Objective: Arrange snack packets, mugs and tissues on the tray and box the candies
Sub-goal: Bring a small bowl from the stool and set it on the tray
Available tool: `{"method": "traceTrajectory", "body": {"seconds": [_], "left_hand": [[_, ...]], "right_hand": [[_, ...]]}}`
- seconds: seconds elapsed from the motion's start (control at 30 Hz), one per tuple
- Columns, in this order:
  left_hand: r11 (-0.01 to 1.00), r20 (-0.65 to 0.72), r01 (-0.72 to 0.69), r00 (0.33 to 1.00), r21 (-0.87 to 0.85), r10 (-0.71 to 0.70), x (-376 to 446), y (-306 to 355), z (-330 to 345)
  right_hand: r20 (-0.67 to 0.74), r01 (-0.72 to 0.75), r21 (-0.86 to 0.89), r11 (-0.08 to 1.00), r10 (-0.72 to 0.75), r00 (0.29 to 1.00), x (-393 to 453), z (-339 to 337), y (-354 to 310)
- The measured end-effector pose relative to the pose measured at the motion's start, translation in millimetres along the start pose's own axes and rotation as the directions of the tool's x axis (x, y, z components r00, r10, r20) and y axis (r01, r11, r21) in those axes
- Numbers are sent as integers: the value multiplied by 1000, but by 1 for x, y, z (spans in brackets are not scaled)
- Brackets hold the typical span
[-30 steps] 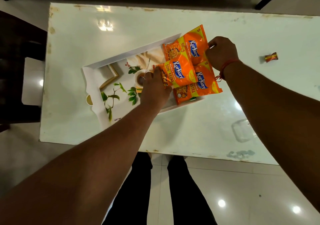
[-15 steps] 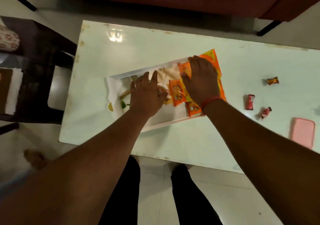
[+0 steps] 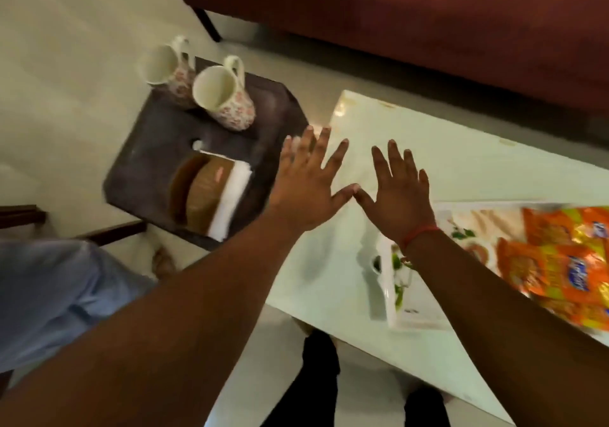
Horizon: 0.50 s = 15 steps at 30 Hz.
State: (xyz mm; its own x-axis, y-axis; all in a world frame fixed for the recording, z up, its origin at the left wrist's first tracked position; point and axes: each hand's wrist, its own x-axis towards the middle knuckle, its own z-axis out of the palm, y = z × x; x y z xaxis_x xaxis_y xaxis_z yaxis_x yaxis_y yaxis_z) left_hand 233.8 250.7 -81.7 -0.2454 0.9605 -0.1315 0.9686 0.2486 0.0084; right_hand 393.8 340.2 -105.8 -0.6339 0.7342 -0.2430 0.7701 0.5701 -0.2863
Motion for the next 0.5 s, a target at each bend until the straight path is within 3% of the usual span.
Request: {"method": "traceTrajectory", "body": {"seconds": [0.2, 0.33, 0.5], "left_hand": [[998, -146, 63, 987, -1, -63, 28, -116, -35], [983, -233, 182, 956, 1, -177, 50, -191, -53], [931, -131, 365, 924, 14, -360, 66, -266, -49]], "right_hand": [[-67, 119, 96, 988, -113, 991, 73, -9, -110], [-126, 202, 152, 967, -184, 975, 111, -20, -172], [-153, 289, 118, 950, -270, 951, 148, -26, -227]]}}
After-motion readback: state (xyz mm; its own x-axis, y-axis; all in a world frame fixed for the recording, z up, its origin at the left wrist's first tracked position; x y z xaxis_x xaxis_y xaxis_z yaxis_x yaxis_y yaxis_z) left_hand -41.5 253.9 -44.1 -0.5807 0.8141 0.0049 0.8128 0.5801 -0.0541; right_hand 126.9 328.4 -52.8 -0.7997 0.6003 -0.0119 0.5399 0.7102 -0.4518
